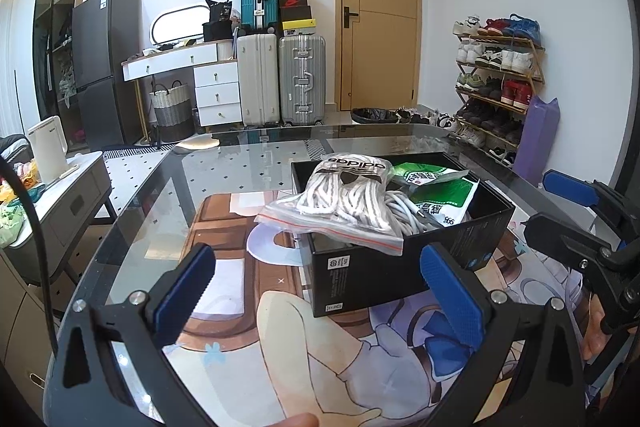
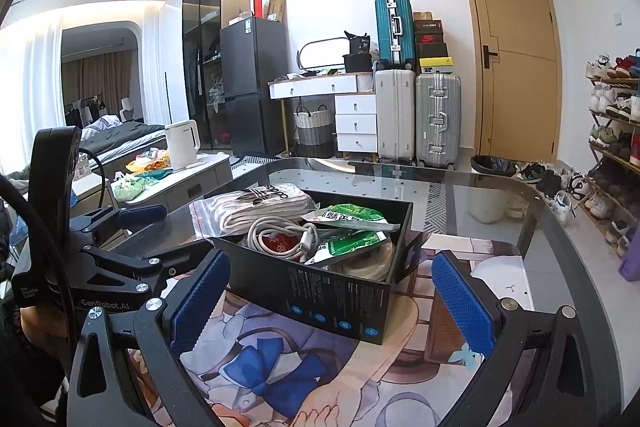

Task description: Organize soft objects

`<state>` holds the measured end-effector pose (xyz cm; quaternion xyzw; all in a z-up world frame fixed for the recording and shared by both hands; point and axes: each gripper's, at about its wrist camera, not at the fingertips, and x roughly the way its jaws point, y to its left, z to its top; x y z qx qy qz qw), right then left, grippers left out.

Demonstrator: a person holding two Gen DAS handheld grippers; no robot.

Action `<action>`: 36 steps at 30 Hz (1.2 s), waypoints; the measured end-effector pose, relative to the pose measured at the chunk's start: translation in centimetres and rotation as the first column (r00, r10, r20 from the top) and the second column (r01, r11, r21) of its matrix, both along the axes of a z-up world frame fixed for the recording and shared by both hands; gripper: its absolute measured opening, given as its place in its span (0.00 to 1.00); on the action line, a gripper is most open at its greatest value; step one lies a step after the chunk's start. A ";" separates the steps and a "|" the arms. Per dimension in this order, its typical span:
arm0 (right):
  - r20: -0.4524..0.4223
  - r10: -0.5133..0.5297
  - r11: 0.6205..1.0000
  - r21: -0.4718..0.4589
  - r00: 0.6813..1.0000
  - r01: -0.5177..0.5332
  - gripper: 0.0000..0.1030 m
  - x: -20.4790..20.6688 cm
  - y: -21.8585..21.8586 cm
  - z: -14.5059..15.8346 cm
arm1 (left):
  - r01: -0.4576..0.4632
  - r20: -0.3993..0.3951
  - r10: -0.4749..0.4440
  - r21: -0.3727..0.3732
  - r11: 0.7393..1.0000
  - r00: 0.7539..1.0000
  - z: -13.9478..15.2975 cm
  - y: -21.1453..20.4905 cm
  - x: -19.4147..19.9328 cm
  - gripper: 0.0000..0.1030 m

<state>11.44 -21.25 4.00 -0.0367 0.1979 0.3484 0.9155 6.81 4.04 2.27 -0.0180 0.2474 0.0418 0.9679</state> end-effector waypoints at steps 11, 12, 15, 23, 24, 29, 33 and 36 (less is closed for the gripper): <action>-0.001 -0.001 1.000 0.000 1.000 0.001 0.99 0.1 0.0 -0.1 | 0.001 -0.001 -0.001 0.002 1.000 1.000 0.0 -0.1 -0.1 1.00; -0.002 0.001 1.000 0.000 1.000 -0.001 0.99 0.1 0.0 -0.1 | 0.000 -0.001 0.000 0.002 1.000 1.000 0.0 -0.1 -0.1 1.00; -0.002 0.000 1.000 0.000 1.000 0.000 0.99 0.0 0.0 -0.1 | 0.000 -0.002 0.000 0.001 1.000 1.000 0.1 -0.2 -0.1 1.00; -0.002 -0.002 1.000 -0.001 1.000 0.002 0.99 0.0 0.0 -0.1 | 0.000 -0.001 0.000 0.002 1.000 1.000 0.1 -0.2 -0.1 1.00; -0.001 -0.001 1.000 -0.001 1.000 0.001 0.99 0.0 0.0 -0.1 | 0.000 -0.001 0.000 0.002 1.000 1.000 0.1 -0.2 -0.1 1.00; -0.002 -0.001 1.000 -0.001 1.000 0.001 0.99 0.0 0.0 -0.1 | 0.001 -0.002 -0.001 0.002 1.000 1.000 0.2 -0.3 -0.1 1.00; -0.002 -0.001 1.000 -0.001 1.000 0.001 0.99 0.0 0.0 -0.1 | 0.002 -0.001 -0.002 0.003 1.000 1.000 0.2 -0.3 -0.1 1.00; -0.001 -0.001 1.000 -0.001 1.000 0.001 0.99 0.0 0.0 -0.1 | 0.002 -0.002 -0.002 0.003 1.000 1.000 0.2 -0.3 -0.1 1.00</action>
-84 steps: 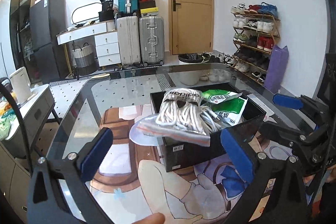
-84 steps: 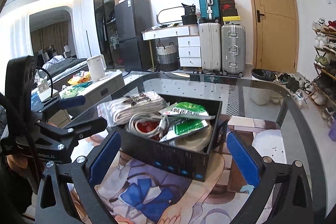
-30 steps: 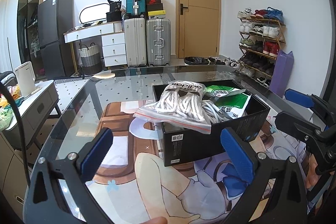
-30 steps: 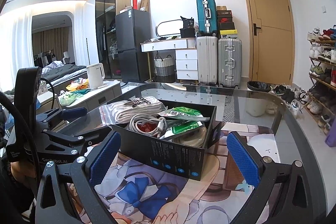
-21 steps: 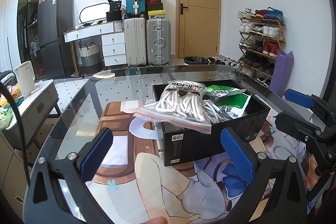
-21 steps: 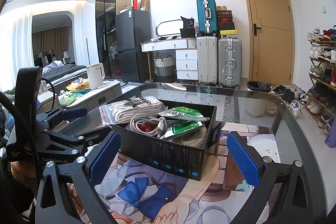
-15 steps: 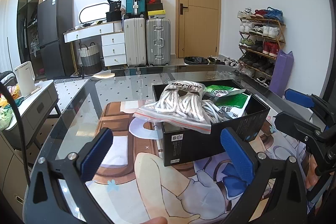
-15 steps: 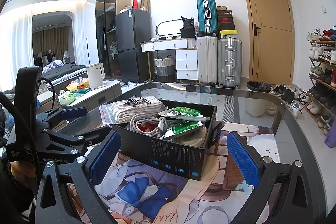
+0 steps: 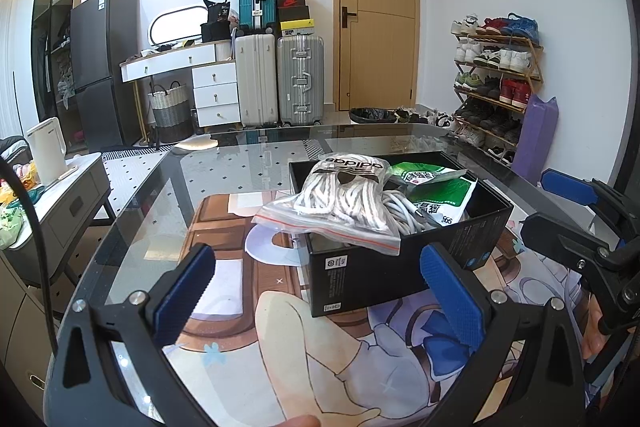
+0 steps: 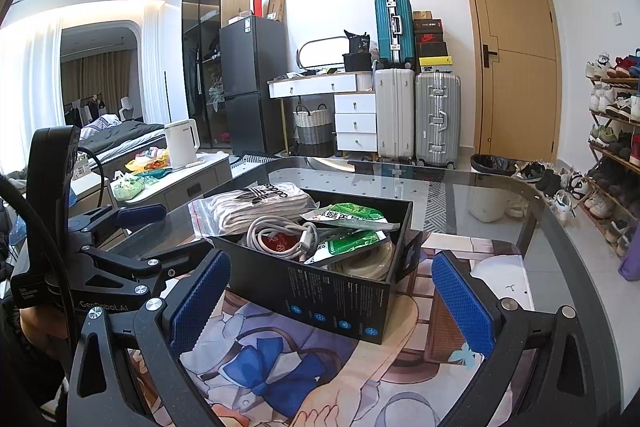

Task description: Organize soft objects

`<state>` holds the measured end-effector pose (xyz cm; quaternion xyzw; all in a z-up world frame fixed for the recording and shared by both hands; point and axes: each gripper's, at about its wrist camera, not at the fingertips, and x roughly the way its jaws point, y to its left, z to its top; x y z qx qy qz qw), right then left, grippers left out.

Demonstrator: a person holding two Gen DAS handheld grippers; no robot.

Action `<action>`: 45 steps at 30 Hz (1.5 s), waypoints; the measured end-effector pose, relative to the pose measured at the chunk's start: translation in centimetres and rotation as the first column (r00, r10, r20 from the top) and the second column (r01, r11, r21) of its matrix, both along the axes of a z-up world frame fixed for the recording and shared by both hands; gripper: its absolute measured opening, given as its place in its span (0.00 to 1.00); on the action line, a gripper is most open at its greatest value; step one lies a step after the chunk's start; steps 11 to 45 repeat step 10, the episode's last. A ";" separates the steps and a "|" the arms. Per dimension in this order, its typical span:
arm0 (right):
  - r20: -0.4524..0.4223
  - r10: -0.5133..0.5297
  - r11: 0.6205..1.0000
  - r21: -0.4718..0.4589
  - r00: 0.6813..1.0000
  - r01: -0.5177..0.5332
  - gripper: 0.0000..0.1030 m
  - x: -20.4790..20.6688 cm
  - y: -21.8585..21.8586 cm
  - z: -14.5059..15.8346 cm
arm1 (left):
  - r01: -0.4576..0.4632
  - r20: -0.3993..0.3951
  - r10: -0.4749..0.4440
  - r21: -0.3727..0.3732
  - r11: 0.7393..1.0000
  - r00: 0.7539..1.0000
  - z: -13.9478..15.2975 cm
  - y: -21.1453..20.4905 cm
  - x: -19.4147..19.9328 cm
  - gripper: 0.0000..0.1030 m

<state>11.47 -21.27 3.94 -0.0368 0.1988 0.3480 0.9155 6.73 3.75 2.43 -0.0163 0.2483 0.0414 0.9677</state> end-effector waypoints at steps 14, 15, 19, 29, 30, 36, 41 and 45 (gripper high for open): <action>0.000 0.000 1.000 0.000 1.000 0.000 0.99 0.0 0.0 0.0 | 0.002 -0.001 -0.002 0.000 1.000 1.000 0.1 -0.1 0.0 1.00; 0.000 0.000 1.000 0.000 1.000 0.000 0.99 0.0 0.0 0.0 | 0.002 -0.001 -0.002 0.000 1.000 1.000 0.1 -0.1 0.0 1.00; 0.000 0.000 1.000 0.000 1.000 0.000 0.99 0.0 0.0 0.0 | 0.002 -0.001 -0.002 0.000 1.000 1.000 0.1 -0.1 0.0 1.00; 0.000 0.000 1.000 0.000 1.000 0.000 0.99 0.0 0.0 0.0 | 0.002 -0.001 -0.002 0.000 1.000 1.000 0.1 -0.1 0.0 1.00; 0.000 0.000 1.000 0.000 1.000 0.000 0.99 0.0 0.0 0.0 | 0.002 -0.001 -0.002 0.000 1.000 1.000 0.1 -0.1 0.0 1.00; 0.000 0.000 1.000 0.000 1.000 0.000 0.99 0.0 0.0 0.0 | 0.002 -0.001 -0.002 0.000 1.000 1.000 0.1 -0.1 0.0 1.00; 0.000 0.000 1.000 0.000 1.000 0.000 0.99 0.0 0.0 0.0 | 0.002 -0.001 -0.002 0.000 1.000 1.000 0.1 -0.1 0.0 1.00; 0.000 0.000 1.000 0.000 1.000 0.000 0.99 0.0 0.0 0.0 | 0.002 -0.001 -0.002 0.000 1.000 1.000 0.1 -0.1 0.0 1.00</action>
